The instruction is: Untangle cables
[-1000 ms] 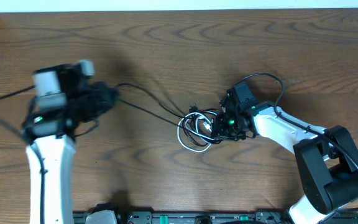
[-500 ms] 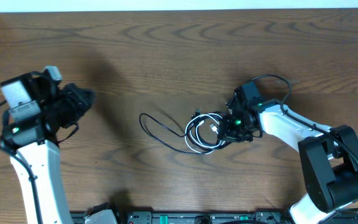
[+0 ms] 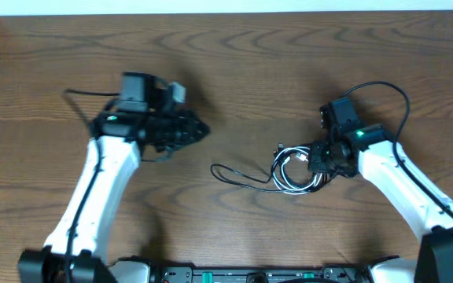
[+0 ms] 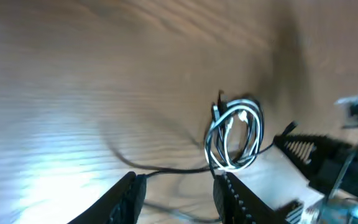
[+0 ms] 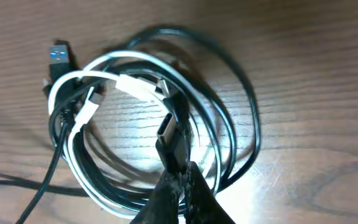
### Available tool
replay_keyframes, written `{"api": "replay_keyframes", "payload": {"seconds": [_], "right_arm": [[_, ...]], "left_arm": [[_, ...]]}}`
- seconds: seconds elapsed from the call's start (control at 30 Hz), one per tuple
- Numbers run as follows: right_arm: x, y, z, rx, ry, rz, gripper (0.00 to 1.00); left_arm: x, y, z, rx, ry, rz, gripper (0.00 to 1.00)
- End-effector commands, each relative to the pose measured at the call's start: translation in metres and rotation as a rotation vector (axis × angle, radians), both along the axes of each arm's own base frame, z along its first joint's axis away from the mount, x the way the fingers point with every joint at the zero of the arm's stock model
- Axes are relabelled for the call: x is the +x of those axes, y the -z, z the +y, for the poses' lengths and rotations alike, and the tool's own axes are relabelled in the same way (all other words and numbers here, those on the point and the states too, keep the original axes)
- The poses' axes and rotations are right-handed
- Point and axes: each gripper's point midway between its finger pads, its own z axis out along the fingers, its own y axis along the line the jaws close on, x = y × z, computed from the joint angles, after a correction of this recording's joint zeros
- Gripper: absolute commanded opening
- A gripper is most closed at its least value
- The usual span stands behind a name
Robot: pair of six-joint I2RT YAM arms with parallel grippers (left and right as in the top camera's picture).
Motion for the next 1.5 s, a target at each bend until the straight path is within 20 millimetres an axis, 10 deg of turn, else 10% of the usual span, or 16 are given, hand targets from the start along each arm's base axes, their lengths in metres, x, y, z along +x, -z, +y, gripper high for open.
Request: {"api": "replay_keyframes", "payload": {"seconds": [0.0,0.67,0.9,1.2,1.37,1.47], "right_arm": [[-0.001,-0.003,0.002,0.010,0.002,0.001,0.01],[-0.008,-0.003,0.004,0.020,-0.002,0.028,0.01],[-0.009,-0.002,0.003,0.020,-0.003,0.032,0.01],[-0.009,-0.002,0.003,0.020,-0.003,0.032,0.01],[-0.010,-0.002,0.003,0.017,-0.003,0.039,0.01],[-0.012,-0.002,0.002,0.013,-0.003,0.044,0.01]], "left_arm": [[-0.006,0.013,-0.036,-0.003,0.117,0.015,0.44],[-0.024,0.099,-0.147,0.002,0.371,0.056,0.50],[-0.025,0.138,-0.153,0.158,0.382,0.019,0.50],[-0.034,0.142,-0.181,0.142,0.444,-0.038,0.50],[-0.037,0.144,-0.181,0.169,0.448,-0.042,0.11],[-0.036,0.149,-0.167,0.221,0.425,-0.018,0.07]]}}
